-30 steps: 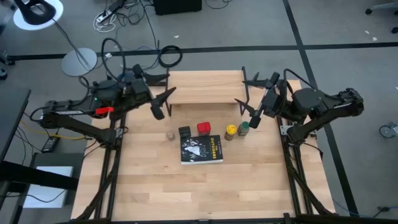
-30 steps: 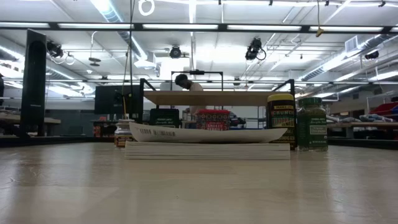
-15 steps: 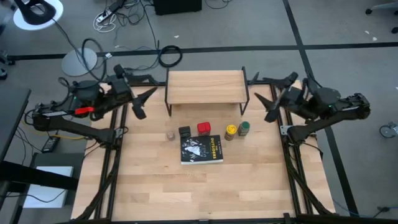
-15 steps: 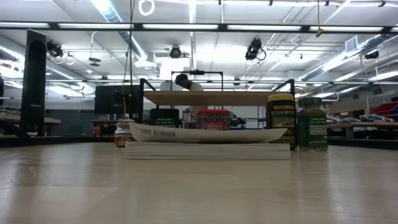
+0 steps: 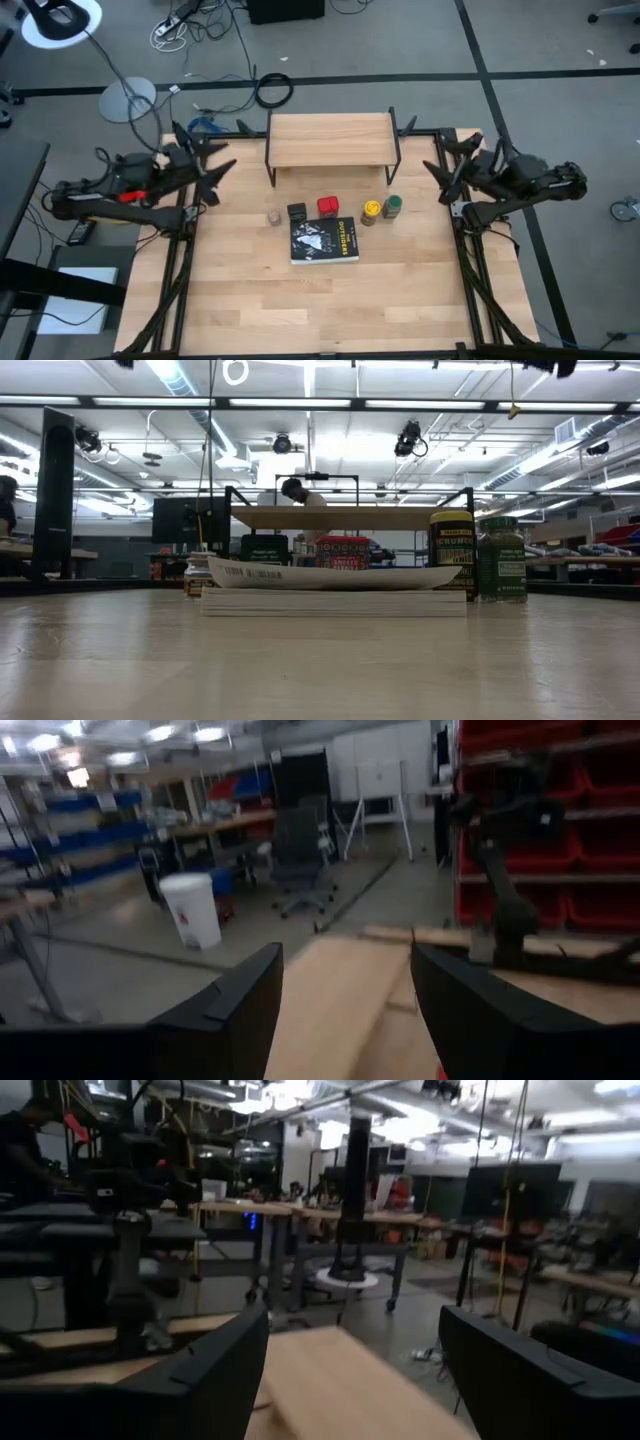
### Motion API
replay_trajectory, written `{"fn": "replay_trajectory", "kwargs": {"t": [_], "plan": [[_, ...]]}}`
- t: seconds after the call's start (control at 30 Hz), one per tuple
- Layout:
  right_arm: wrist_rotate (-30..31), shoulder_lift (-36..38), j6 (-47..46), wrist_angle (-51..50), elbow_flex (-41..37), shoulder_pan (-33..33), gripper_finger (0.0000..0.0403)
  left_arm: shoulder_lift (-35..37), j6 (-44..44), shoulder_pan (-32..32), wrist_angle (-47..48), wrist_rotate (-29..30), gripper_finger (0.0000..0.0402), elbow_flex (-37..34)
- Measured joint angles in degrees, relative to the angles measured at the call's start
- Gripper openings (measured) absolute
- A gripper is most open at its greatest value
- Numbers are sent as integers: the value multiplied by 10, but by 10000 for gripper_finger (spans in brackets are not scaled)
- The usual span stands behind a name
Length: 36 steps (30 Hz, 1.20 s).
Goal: Shelf spices
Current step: Put the transparent seasoning bottle on the shelf
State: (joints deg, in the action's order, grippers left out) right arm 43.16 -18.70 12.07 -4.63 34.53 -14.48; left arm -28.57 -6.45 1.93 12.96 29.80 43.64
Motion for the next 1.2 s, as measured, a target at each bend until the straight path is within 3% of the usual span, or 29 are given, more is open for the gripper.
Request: {"fn": "replay_trajectory", "kwargs": {"t": [0.17, 0.4, 0.77, 1.2], "plan": [[-36, -6, -78, -2, -49, 0, 292, -12, 71, 0, -25, -14, 229, -80], [-42, -57, -120, 35, -62, 0, 293, -122, 144, 1, -65, -81, 244, -140], [-59, -92, -99, 87, -62, 0, 293, -294, 201, 1, -38, -126, 282, -105], [-84, -136, -110, 95, -62, 0, 293, -345, 255, 1, 8, -136, 282, -104]]}}
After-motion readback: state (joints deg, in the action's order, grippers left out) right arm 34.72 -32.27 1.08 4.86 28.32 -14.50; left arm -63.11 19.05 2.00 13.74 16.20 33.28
